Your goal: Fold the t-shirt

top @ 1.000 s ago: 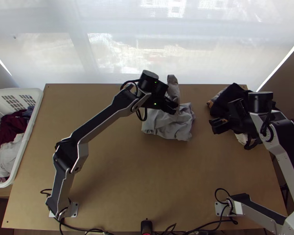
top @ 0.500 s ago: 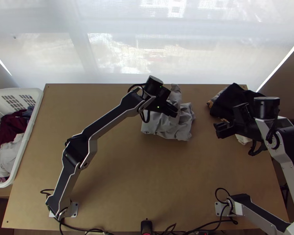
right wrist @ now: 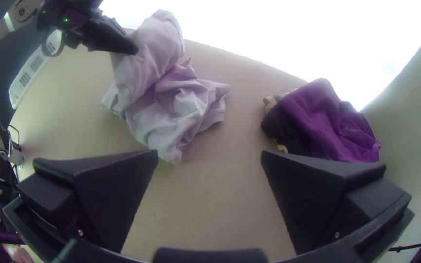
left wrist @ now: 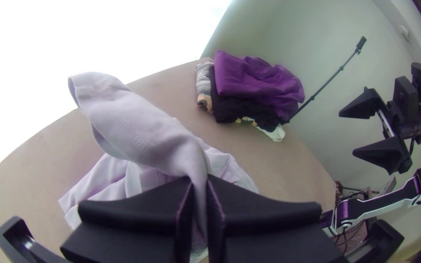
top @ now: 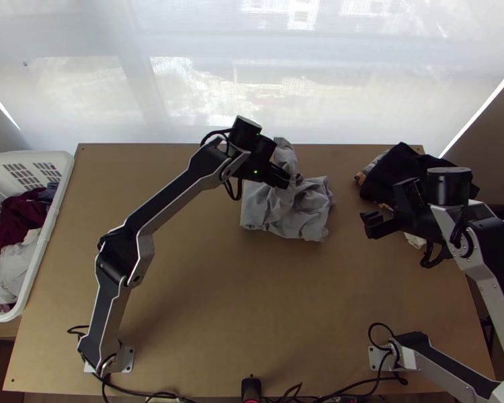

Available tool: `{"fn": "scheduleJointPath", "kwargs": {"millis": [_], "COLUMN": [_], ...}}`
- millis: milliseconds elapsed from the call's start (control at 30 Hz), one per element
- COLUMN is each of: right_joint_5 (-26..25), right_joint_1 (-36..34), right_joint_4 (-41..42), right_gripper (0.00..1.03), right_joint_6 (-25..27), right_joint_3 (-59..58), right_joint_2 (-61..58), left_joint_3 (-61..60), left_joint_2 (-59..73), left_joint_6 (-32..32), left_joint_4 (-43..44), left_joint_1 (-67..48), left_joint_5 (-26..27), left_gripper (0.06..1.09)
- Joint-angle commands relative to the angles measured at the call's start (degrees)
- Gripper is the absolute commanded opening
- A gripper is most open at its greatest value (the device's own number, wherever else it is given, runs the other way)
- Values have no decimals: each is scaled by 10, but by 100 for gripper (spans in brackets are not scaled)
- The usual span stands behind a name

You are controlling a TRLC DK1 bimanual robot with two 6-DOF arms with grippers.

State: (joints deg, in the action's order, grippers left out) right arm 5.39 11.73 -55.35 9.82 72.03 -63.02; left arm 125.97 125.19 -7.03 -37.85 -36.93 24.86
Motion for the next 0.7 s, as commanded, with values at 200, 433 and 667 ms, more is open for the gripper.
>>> {"fn": "scheduleJointPath", "kwargs": {"millis": [200, 433, 667], "right_joint_5": [-2, -1, -1], "right_joint_1": [-12, -26, -27], "right_joint_4": [-20, -30, -30], "right_gripper": [98, 98, 98], "right_joint_6": [6, 14, 19], "right_joint_3": [-4, -14, -18], "right_joint_2": [31, 49, 48], "left_joint_3": [6, 11, 20], "left_joint_2": [60, 99, 100], "left_joint_6": [14, 19, 26], "left_joint_4": [10, 29, 22], "left_joint_1": [-49, -49, -45], "left_joint_5": [-1, -1, 0], "left_gripper": [9, 9, 104]}}
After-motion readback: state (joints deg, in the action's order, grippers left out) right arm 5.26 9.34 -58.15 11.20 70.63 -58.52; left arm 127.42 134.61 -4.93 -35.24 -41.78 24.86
